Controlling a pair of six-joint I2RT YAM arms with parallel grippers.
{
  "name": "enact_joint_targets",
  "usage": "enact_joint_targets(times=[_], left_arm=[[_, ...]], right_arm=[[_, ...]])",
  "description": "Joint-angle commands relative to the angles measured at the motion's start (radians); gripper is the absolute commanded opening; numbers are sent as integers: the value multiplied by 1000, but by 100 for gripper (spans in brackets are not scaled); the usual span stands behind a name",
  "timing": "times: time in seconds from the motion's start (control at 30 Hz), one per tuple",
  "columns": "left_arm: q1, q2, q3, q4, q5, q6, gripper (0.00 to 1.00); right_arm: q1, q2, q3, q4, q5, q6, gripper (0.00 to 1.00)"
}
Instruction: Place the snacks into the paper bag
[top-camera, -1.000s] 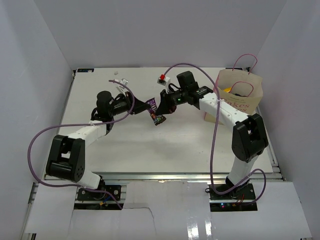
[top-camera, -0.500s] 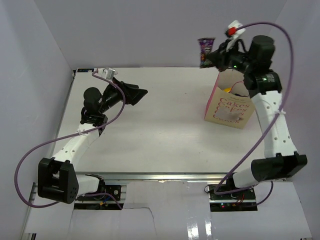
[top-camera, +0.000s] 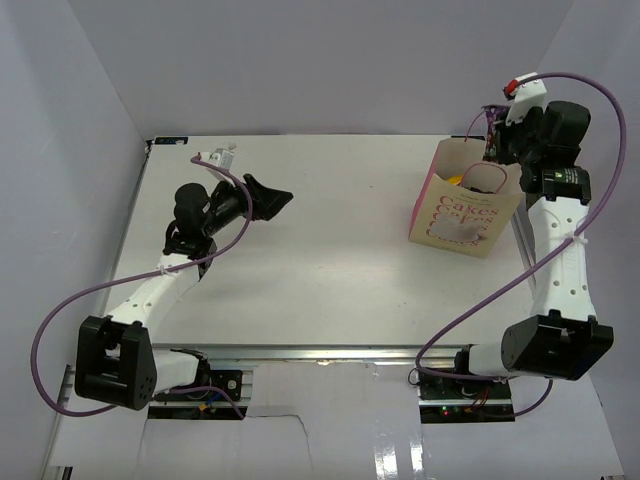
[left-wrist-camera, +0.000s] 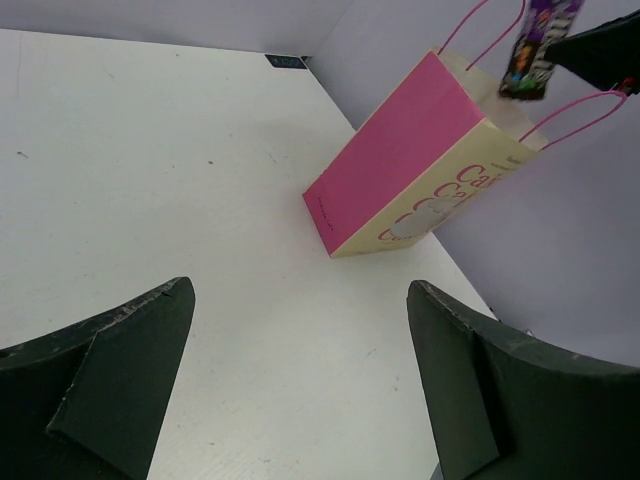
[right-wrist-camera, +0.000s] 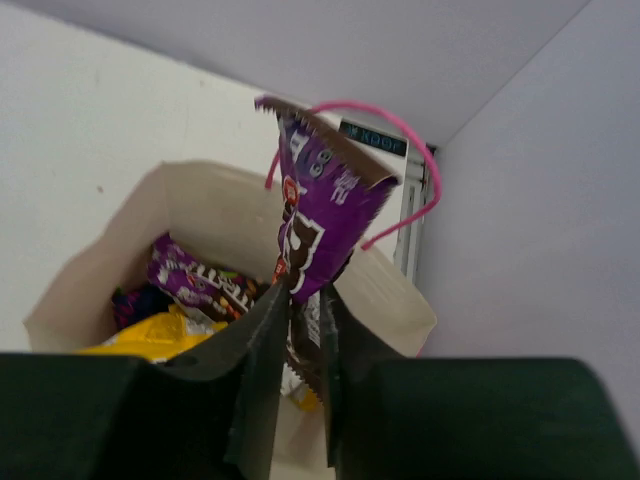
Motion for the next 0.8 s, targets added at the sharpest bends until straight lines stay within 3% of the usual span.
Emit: enact_joint_targets(times=[0.0, 0.03, 0.07, 0.13, 0.17, 0.2, 0.27, 0.47, 0.77], left_arm=[[3, -43, 12, -15, -9, 18, 98], [4, -46, 10, -18, -10, 18, 98], [4, -49, 10, -24, -12, 18, 98], [4, -60, 9, -30, -15, 21, 98], [3, -62, 10, -32, -17, 21, 98], [4, -66, 12, -35, -17, 23, 98], [4, -80, 20, -49, -27, 27, 98], [4, -130, 69, -144, -96, 66, 98], [4, -164, 112, -224, -113, 75, 98]], right_arm=[[-17, -5, -5, -21, 34, -52, 27], [-23, -3, -1, -33, 20, -52, 34], [-28, -4, 5, -41, 2, -53, 54], [-31, -15, 10, -40, -21, -55, 77], [-31, -14, 33, -40, -11, -47, 94], [-31, -12, 53, -43, -1, -20, 98], [-34, -1, 131, -53, 38, 33, 90], [-32, 31, 315, -222, -6, 194, 90], [-31, -182, 26, -100, 118, 173, 90]])
